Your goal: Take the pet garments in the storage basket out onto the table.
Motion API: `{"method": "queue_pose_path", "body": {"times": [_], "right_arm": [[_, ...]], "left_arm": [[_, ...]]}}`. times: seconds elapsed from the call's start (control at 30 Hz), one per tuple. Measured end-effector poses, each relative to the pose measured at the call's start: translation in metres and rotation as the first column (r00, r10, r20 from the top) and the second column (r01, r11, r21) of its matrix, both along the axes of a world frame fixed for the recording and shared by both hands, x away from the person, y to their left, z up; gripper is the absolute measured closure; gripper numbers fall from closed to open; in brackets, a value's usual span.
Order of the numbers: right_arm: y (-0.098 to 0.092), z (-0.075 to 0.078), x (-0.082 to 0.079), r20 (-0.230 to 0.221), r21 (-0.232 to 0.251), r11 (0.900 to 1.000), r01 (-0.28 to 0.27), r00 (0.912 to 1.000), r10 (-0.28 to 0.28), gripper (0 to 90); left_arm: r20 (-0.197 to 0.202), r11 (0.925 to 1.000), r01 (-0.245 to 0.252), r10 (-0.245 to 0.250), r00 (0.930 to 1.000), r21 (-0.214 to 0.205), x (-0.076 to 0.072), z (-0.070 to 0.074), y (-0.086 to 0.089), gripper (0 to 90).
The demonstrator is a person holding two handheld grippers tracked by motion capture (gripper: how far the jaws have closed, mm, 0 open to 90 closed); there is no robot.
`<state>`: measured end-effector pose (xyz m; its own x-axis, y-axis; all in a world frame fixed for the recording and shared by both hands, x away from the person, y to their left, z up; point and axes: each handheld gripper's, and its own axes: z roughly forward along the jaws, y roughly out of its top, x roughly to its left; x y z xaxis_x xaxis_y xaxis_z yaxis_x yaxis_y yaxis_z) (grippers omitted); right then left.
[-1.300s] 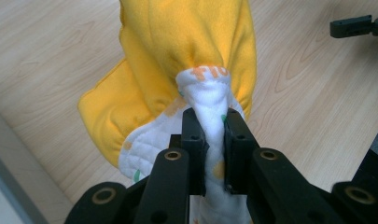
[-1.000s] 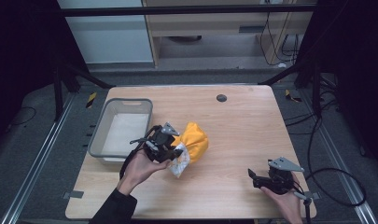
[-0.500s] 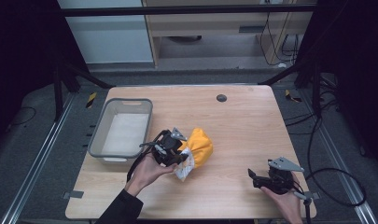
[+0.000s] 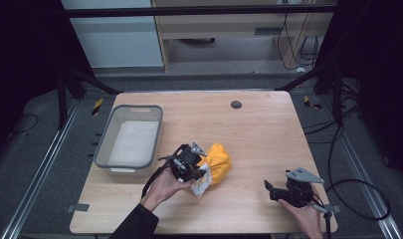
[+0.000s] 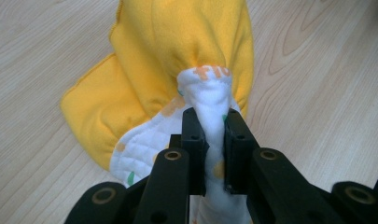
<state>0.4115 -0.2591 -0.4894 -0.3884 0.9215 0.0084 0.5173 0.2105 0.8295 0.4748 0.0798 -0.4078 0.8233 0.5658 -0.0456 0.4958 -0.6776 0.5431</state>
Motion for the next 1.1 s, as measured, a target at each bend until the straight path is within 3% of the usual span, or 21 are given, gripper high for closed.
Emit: {"method": "queue_pose_path", "body": {"times": [0.73,1.0,1.1], "right_arm": [[0.0,0.0,0.0,-0.001,-0.001,1.0,0.0,1.0,0.0,12.0],[0.0,0.0,0.0,-0.004,0.0,1.0,-0.002,1.0,0.002,11.9],[0.0,-0.001,0.0,-0.004,-0.003,1.0,-0.001,1.0,0.001,11.9]], "left_arm": [[-0.005,0.9989,0.029,-0.029,0.9996,0.037,-0.001,-0.022,-0.012,71.1],[0.015,0.9989,0.028,-0.028,0.9995,0.037,-0.004,-0.022,-0.013,57.9],[0.026,0.9992,0.038,-0.038,0.999,0.014,-0.006,-0.021,-0.011,52.7]]}}
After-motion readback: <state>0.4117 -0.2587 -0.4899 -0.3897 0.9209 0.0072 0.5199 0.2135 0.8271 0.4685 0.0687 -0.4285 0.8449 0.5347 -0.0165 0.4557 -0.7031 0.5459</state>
